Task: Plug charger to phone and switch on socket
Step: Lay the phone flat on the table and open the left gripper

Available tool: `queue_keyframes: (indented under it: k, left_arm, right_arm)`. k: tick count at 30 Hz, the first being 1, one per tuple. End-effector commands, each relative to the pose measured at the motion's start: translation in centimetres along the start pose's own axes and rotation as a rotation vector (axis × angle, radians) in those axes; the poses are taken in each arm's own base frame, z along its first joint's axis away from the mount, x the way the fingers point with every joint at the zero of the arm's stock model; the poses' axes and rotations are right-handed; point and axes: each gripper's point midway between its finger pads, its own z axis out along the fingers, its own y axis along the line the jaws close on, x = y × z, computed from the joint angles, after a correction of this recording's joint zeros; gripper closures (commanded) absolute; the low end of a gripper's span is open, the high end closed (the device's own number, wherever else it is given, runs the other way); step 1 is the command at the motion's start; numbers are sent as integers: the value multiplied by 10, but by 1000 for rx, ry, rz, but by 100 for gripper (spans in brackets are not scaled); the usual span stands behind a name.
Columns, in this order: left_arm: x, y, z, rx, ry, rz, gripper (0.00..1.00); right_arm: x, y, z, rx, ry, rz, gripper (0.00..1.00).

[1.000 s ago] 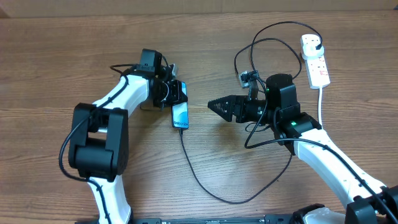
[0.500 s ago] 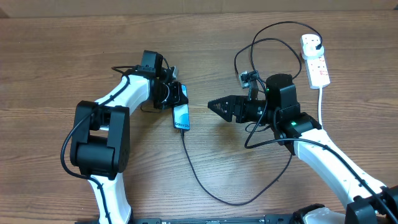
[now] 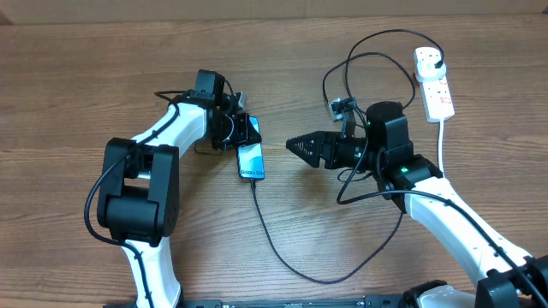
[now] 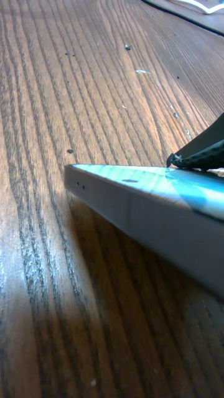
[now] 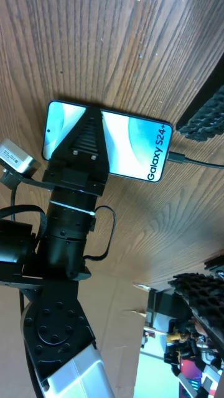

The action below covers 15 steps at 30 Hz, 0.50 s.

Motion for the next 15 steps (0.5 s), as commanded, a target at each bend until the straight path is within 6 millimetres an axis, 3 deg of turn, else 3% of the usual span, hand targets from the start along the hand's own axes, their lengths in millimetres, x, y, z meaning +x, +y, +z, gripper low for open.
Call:
queue_keyframes:
  k: [1, 15]
  left_arm:
    - [-2, -2, 3, -6, 1, 21, 78]
    - [-3, -1, 3, -10, 0, 22, 63]
  right_arm:
    - [-7, 3, 0, 8, -20, -15, 31]
    - [-8, 2, 0, 12, -22, -15, 31]
